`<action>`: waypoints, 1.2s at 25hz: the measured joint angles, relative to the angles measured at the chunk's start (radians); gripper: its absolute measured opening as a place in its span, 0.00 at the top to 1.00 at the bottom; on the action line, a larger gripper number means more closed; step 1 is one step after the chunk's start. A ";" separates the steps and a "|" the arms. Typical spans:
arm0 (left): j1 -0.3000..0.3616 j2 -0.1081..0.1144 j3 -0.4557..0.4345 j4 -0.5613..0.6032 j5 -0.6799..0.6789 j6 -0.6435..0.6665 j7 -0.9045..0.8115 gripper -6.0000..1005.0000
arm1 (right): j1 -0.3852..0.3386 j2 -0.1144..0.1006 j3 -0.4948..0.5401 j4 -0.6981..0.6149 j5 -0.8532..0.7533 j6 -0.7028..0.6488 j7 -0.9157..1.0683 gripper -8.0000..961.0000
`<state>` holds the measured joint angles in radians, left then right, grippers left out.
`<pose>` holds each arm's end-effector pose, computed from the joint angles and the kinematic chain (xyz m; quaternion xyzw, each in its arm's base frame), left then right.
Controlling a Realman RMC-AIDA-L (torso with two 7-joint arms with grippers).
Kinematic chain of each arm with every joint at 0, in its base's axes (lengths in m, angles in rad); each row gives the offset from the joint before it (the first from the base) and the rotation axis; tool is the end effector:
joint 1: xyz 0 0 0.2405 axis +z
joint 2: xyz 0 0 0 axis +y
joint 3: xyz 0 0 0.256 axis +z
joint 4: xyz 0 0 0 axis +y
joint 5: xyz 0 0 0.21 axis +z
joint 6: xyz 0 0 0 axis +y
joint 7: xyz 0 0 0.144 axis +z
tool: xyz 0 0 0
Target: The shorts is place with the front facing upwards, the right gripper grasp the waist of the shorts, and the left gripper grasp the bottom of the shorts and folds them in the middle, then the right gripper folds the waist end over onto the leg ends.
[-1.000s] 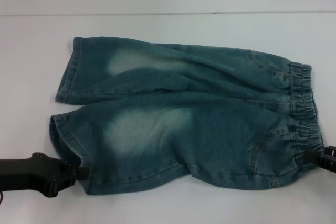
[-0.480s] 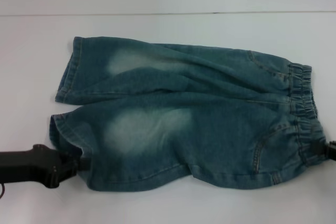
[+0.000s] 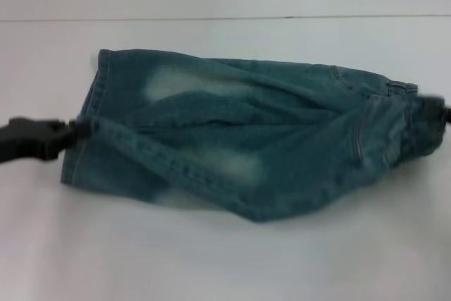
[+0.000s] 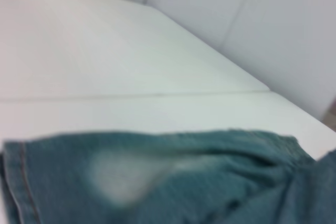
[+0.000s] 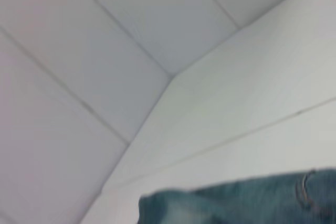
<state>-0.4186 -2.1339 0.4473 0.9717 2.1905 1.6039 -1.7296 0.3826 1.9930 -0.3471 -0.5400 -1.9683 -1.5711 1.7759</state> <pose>-0.3052 0.3093 0.0557 -0.8738 -0.3788 -0.2133 0.2181 0.3434 0.2948 0.0604 -0.7564 0.5041 0.3656 0.2002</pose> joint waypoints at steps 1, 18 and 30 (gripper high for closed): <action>-0.011 0.002 -0.001 -0.009 -0.003 -0.025 -0.001 0.96 | 0.011 0.003 0.003 0.000 0.012 0.018 0.020 0.95; -0.152 0.033 -0.018 -0.195 -0.090 -0.417 -0.003 0.96 | 0.096 0.029 0.005 0.107 0.330 0.337 0.060 0.95; -0.244 0.057 0.094 -0.322 -0.094 -0.635 0.039 0.96 | 0.164 0.056 0.006 0.125 0.332 0.523 -0.016 0.95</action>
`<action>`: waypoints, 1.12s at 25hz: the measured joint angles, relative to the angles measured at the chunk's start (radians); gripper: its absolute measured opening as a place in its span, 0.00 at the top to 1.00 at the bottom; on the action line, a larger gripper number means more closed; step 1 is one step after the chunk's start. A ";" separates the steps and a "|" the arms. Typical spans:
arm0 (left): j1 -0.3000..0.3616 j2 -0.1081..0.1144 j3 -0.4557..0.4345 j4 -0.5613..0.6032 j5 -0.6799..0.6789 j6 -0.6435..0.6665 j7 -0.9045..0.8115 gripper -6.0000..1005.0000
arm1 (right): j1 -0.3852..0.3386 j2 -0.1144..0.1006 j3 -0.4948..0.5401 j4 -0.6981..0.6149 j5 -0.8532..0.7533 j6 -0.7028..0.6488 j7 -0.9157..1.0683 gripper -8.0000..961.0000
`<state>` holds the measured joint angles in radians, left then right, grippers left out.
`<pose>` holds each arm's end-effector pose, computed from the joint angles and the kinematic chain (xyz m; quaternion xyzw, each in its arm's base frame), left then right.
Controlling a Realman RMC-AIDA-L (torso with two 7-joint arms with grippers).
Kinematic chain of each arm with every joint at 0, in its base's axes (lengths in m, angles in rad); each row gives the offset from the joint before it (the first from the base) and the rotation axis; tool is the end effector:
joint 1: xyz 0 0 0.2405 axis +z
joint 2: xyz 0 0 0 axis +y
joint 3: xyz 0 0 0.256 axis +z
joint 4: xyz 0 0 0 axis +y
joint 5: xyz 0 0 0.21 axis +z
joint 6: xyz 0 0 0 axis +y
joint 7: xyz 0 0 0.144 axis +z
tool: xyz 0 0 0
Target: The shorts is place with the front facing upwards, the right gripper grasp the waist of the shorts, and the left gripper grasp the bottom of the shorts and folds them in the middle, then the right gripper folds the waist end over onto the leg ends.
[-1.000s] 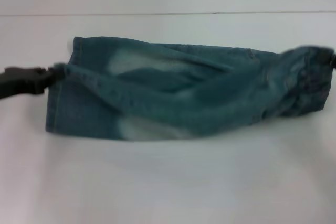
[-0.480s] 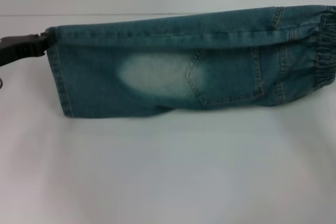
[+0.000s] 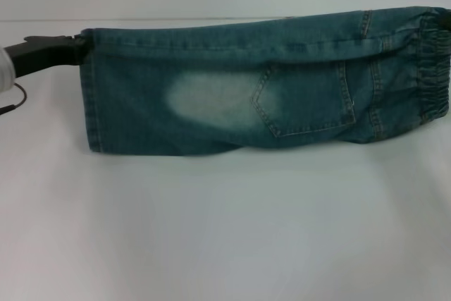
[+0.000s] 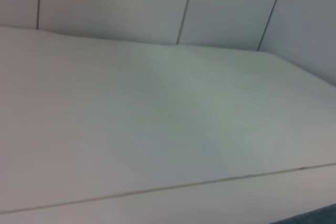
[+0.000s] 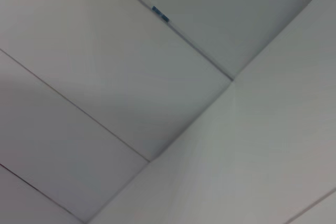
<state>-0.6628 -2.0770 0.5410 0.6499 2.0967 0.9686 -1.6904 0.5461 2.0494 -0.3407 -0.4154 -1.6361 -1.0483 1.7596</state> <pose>-0.2884 0.4210 0.0368 -0.8229 -0.3851 -0.1931 0.3704 0.3360 0.3831 0.0543 -0.6039 0.5580 0.4459 0.3538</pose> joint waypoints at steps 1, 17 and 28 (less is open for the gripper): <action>-0.002 -0.003 0.006 -0.003 0.000 -0.013 0.002 0.96 | 0.006 0.002 -0.002 0.002 -0.002 0.020 -0.018 0.95; 0.022 -0.075 0.038 0.106 0.002 -0.067 -0.006 0.59 | -0.054 0.006 -0.057 -0.033 -0.011 0.100 -0.119 0.57; 0.095 -0.093 0.088 0.149 -0.038 0.100 -0.012 0.29 | -0.152 0.005 -0.128 -0.042 -0.013 0.070 -0.108 0.18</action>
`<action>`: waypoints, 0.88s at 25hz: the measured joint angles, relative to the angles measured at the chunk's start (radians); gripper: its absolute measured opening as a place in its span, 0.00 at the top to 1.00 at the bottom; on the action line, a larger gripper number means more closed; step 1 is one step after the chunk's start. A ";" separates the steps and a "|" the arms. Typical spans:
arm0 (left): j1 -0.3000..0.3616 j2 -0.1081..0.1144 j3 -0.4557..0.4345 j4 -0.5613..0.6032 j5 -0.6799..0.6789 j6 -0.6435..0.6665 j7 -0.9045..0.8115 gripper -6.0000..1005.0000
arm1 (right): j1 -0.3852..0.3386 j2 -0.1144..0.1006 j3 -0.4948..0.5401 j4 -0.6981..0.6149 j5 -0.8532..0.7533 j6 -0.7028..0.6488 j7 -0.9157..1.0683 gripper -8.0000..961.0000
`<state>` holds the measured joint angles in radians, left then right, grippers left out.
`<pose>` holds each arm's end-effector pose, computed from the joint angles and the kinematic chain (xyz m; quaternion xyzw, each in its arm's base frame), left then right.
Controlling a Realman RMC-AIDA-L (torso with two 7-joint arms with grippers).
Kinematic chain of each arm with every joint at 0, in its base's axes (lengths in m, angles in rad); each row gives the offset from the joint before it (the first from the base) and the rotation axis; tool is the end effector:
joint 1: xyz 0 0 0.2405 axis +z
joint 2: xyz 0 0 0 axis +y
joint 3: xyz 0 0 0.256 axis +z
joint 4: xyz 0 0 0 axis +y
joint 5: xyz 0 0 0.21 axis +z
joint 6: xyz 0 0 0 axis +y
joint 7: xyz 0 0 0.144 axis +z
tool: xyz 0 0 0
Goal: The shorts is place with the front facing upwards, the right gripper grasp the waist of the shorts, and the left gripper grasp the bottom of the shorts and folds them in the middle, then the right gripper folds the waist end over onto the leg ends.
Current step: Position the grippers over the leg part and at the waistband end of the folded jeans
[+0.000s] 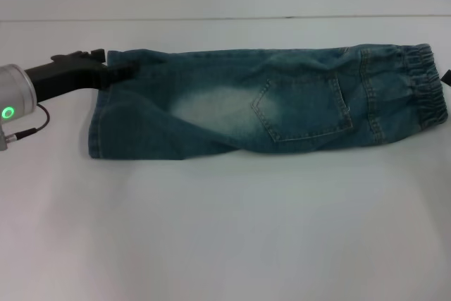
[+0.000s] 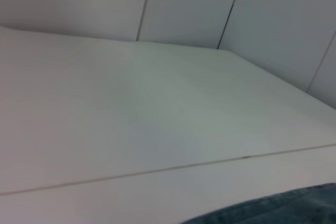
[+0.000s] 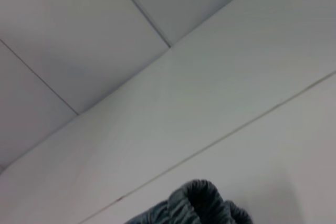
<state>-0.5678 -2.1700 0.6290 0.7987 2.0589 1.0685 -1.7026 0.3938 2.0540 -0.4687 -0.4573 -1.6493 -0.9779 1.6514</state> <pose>-0.2746 0.3929 0.0142 -0.8427 -0.3690 -0.2103 0.3307 0.3871 0.3345 0.0456 -0.6315 0.5616 0.3420 0.4110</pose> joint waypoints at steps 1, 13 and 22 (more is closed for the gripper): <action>0.005 0.000 0.016 -0.002 -0.008 -0.002 0.000 0.26 | 0.003 -0.002 -0.013 0.002 -0.001 0.006 0.001 0.17; 0.014 -0.001 0.067 -0.022 -0.027 -0.009 0.002 0.19 | 0.074 -0.015 -0.149 -0.002 -0.049 0.078 0.101 0.15; 0.019 -0.001 0.081 -0.026 -0.063 0.003 0.007 0.19 | 0.103 -0.028 -0.152 -0.005 -0.150 0.056 0.166 0.19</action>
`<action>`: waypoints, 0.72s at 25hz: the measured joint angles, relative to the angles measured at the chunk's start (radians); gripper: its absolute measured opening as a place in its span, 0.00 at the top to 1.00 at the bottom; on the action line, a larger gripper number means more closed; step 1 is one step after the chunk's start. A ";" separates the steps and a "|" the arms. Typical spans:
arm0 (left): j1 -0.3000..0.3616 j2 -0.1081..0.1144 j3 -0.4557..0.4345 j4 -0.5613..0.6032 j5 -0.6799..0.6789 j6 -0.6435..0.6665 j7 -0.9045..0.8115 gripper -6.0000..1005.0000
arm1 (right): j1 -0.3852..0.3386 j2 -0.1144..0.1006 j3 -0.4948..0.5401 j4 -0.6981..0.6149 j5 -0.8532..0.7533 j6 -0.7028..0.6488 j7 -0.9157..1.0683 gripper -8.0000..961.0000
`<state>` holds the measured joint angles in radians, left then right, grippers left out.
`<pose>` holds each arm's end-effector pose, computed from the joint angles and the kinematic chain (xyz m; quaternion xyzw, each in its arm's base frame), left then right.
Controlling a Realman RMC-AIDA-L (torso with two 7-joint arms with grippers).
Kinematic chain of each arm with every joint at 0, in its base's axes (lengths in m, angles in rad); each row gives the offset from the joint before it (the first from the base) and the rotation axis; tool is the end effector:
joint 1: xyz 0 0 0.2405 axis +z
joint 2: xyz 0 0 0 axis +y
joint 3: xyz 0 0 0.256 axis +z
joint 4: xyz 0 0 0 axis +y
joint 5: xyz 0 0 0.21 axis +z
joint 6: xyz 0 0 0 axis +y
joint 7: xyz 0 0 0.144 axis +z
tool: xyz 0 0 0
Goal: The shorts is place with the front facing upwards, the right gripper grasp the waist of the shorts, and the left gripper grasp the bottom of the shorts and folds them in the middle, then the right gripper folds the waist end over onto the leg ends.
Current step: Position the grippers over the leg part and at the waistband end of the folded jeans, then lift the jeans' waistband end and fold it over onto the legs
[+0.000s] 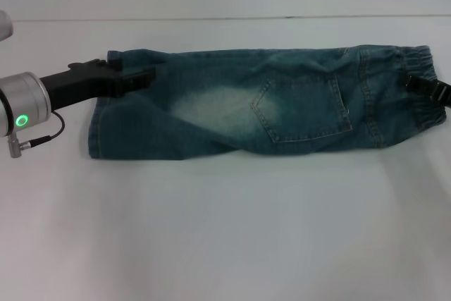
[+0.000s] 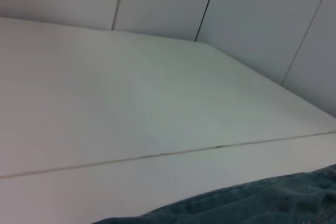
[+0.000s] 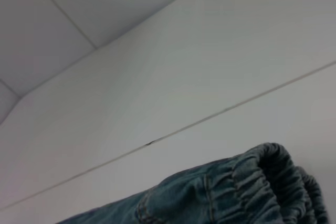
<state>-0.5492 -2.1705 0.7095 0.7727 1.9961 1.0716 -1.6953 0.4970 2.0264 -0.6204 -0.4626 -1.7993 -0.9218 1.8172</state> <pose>-0.2688 0.3871 -0.0006 -0.8512 -0.3677 -0.2176 0.3048 0.3567 0.3692 0.0273 -0.6952 0.5626 0.2732 0.3545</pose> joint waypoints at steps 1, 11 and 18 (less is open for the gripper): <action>0.001 0.000 0.004 0.000 -0.006 0.001 0.004 0.19 | 0.000 -0.002 0.000 -0.002 -0.004 -0.017 -0.002 0.19; 0.011 -0.002 0.090 -0.121 -0.289 0.007 0.226 0.19 | -0.014 -0.001 0.001 -0.067 -0.008 -0.167 -0.019 0.56; -0.029 -0.004 0.145 -0.313 -0.536 0.005 0.482 0.19 | -0.042 -0.006 0.000 -0.127 -0.008 -0.260 0.029 0.83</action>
<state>-0.5782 -2.1749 0.8547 0.4593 1.4598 1.0768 -1.2129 0.4555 2.0204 -0.6204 -0.5899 -1.8075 -1.1821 1.8463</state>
